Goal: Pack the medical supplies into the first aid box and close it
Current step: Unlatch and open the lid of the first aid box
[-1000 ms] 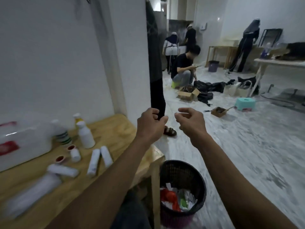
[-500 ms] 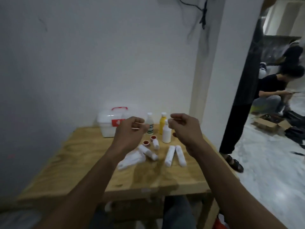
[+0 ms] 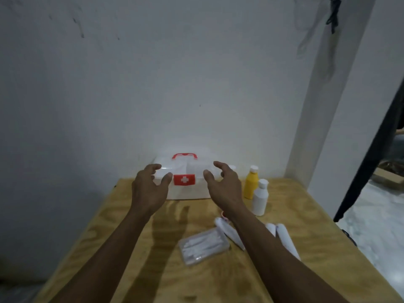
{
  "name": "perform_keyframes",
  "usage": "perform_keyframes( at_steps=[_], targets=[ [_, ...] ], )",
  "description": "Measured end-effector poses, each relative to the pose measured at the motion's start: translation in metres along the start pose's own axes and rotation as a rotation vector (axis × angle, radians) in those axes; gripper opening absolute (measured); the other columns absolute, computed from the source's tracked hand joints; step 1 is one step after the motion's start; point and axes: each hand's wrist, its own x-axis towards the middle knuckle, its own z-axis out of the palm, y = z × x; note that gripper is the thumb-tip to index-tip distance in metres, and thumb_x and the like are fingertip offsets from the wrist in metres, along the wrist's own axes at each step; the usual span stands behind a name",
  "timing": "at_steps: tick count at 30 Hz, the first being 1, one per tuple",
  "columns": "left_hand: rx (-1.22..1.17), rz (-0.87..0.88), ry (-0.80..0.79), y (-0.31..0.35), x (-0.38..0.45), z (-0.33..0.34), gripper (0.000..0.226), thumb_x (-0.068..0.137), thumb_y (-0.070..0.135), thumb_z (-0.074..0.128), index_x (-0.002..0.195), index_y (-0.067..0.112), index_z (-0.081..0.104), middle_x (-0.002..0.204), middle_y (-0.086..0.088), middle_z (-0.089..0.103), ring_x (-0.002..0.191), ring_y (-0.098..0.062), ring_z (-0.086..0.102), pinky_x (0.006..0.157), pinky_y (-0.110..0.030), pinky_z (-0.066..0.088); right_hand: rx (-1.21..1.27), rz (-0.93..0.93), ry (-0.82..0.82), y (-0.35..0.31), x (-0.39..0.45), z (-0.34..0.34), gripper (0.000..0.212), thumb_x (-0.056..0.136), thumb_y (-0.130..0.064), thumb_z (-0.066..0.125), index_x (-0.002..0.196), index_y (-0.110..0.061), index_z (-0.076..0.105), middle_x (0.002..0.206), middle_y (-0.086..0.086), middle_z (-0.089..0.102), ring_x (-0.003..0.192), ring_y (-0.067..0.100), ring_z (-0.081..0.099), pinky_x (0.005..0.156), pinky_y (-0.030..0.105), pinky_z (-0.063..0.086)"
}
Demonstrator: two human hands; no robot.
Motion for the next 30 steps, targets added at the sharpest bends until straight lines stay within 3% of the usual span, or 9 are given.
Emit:
perform_keyframes(
  at_steps=[4, 9, 21, 26, 30],
  targets=[
    [0.033, -0.014, -0.018, -0.015, 0.033, 0.015, 0.052, 0.09, 0.044, 0.061, 0.136, 0.023, 0.05, 0.144, -0.008, 0.047, 0.13, -0.028, 0.047, 0.102, -0.044, 0.045, -0.058, 0.02, 0.022, 0.005, 0.019, 0.021, 0.052, 0.095, -0.041, 0.056, 0.143, -0.024, 0.045, 0.154, -0.003, 0.039, 0.142, 0.018, 0.034, 0.113, 0.036, 0.03],
    [-0.011, -0.064, -0.073, -0.028, 0.057, 0.029, 0.051, 0.093, 0.048, 0.054, 0.14, 0.029, 0.047, 0.151, -0.001, 0.043, 0.136, -0.026, 0.043, 0.107, -0.046, 0.04, -0.064, 0.044, 0.021, 0.016, 0.037, 0.042, 0.051, 0.098, -0.045, 0.048, 0.145, -0.027, 0.041, 0.157, -0.003, 0.034, 0.144, 0.019, 0.031, 0.117, 0.042, 0.031],
    [-0.056, -0.092, -0.079, -0.033, 0.03, 0.012, 0.052, 0.093, 0.044, 0.056, 0.142, 0.033, 0.043, 0.151, 0.0, 0.043, 0.132, -0.029, 0.047, 0.102, -0.052, 0.047, -0.055, 0.069, 0.026, 0.014, 0.007, 0.04, 0.047, 0.099, -0.04, 0.05, 0.144, -0.033, 0.04, 0.156, -0.005, 0.035, 0.142, 0.019, 0.034, 0.11, 0.038, 0.037],
    [-0.014, -0.08, -0.06, -0.028, 0.009, 0.002, 0.053, 0.093, 0.043, 0.056, 0.142, 0.029, 0.043, 0.15, -0.001, 0.045, 0.131, -0.028, 0.048, 0.103, -0.051, 0.047, -0.02, 0.088, 0.011, 0.012, -0.016, 0.033, 0.047, 0.097, -0.04, 0.054, 0.142, -0.035, 0.042, 0.154, -0.005, 0.037, 0.141, 0.019, 0.035, 0.112, 0.047, 0.039],
    [0.065, -0.055, -0.018, -0.018, 0.008, 0.002, 0.056, 0.092, 0.045, 0.056, 0.142, 0.023, 0.045, 0.15, -0.005, 0.045, 0.132, -0.029, 0.046, 0.105, -0.051, 0.044, 0.052, 0.087, 0.189, 0.005, -0.035, 0.036, 0.05, 0.093, -0.035, 0.061, 0.138, -0.028, 0.042, 0.146, -0.004, 0.038, 0.134, 0.017, 0.039, 0.108, 0.038, 0.042]
  ],
)
